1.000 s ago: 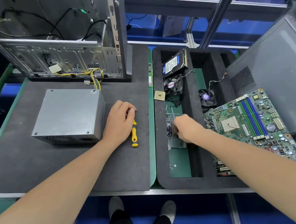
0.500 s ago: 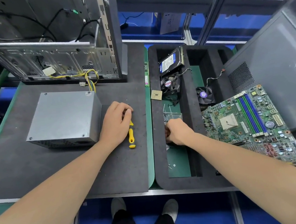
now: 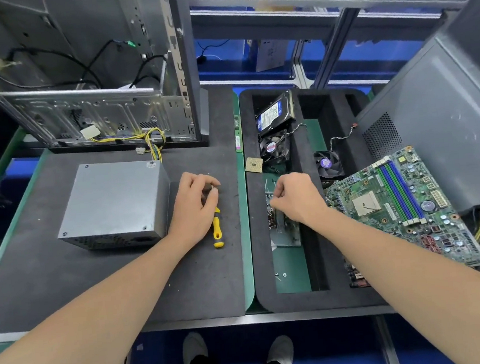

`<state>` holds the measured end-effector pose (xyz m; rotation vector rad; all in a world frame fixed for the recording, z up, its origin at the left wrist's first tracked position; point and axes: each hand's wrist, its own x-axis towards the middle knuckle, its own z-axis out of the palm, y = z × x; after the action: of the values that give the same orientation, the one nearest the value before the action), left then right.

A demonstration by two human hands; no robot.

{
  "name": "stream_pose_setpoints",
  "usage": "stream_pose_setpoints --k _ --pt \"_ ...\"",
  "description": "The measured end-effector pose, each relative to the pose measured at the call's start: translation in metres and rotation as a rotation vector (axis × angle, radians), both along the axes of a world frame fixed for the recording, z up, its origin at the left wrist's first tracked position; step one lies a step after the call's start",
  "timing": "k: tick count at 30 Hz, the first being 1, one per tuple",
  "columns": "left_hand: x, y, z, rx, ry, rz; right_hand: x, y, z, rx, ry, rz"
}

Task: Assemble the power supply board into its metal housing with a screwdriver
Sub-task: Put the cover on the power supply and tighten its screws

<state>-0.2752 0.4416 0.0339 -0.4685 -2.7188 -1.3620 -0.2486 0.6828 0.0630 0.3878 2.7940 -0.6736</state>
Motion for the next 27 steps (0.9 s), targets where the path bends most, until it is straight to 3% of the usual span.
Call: stream_pose_setpoints --k 4,8,13,18,21,25,27 --pt "-0.002 0.009 0.042 0.054 -0.069 -0.018 -0.003 -0.024 0.044 -0.118 0.217 0.078" --pt "-0.015 -0.006 0.093 0.211 -0.424 -0.081 -0.009 -0.071 0.08 -0.144 0.406 0.253" --pt "-0.024 -0.065 0.131 0.426 -0.74 -0.126 -0.017 -0.12 0.106 -0.171 0.577 0.381" --pt "-0.03 -0.114 0.133 0.393 -0.849 -0.185 -0.018 -0.151 0.106 -0.213 0.639 0.479" --pt "-0.029 -0.137 0.122 0.353 -0.746 -0.215 -0.021 -0.156 0.094 -0.233 0.526 0.382" --pt "-0.03 -0.154 0.102 0.377 -0.539 -0.135 -0.013 -0.151 0.059 0.184 -0.076 0.261" --pt "-0.031 -0.158 0.095 0.392 -0.515 -0.116 -0.001 -0.15 0.041 0.202 -0.223 0.228"
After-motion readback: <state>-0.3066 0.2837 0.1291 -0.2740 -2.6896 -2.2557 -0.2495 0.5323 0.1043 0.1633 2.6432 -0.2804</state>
